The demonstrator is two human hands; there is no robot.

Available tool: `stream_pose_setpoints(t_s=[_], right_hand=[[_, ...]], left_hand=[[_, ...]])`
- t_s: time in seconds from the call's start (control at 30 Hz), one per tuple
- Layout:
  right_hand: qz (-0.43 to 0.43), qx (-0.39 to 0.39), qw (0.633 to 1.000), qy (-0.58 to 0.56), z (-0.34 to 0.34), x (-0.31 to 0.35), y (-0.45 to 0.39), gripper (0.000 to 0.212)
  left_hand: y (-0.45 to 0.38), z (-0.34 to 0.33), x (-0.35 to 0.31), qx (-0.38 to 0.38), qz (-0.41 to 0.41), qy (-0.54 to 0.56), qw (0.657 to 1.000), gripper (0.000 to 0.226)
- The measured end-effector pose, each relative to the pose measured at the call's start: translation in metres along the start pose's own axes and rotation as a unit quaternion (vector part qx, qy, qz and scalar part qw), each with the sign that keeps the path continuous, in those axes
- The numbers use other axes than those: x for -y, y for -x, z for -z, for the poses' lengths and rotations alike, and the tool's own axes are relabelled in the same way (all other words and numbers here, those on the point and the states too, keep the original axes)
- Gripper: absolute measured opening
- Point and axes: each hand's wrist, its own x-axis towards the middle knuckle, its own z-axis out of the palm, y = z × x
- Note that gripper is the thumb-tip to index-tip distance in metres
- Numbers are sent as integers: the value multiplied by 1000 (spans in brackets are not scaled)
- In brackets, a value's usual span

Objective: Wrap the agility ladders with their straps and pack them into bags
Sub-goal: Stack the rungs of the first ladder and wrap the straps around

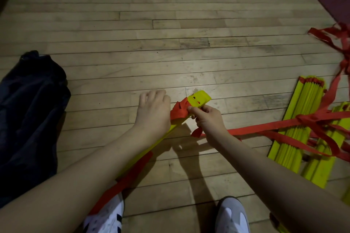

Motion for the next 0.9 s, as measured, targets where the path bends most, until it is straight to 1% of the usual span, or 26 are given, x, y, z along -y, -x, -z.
stream_pose_setpoints(t_s=[0.07, 0.13, 0.23, 0.3, 0.37, 0.43, 0.47, 0.5, 0.57, 0.6, 0.67, 0.8, 0.9], right_hand=[[-2, 9, 1000, -3, 1, 0, 0, 17], [-4, 24, 1000, -16, 3, 0, 0, 13], [6, 45, 998, -32, 6, 1, 0, 10], [13, 51, 998, -30, 7, 2, 1, 10], [21, 55, 998, -33, 7, 3, 2, 11], [35, 64, 997, -26, 8, 4, 2, 15], [43, 76, 996, -14, 9, 5, 2, 17], [47, 95, 994, -4, 10, 6, 3, 19], [46, 140, 989, 7, 11, 6, 2, 19], [43, 152, 987, 15, 12, 5, 2, 17], [43, 152, 987, 30, 12, 5, 1, 16], [58, 156, 984, 59, 13, 10, -1, 21], [57, 159, 983, 66, 8, 13, 2, 20]], left_hand=[[-1, 4, -6, 57, 33, 112, 992, 35], [-3, 2, -7, 102, 44, 203, 973, 43], [-10, -3, 4, 189, 15, 234, 954, 43], [-12, -4, 13, 235, 11, 288, 928, 44], [-10, -7, 16, 253, 35, 381, 889, 38], [-6, -6, 13, 243, 74, 474, 843, 29], [-5, -6, 11, 224, 87, 492, 837, 28], [-7, -6, 10, 200, 91, 482, 848, 29], [-11, -5, 10, 156, 86, 422, 889, 36], [-14, -5, 10, 138, 81, 394, 905, 39], [-18, -5, 10, 118, 72, 339, 931, 42], [-16, -9, 4, 103, 69, 262, 957, 40], [-15, -7, -3, 78, 77, 205, 973, 36]])
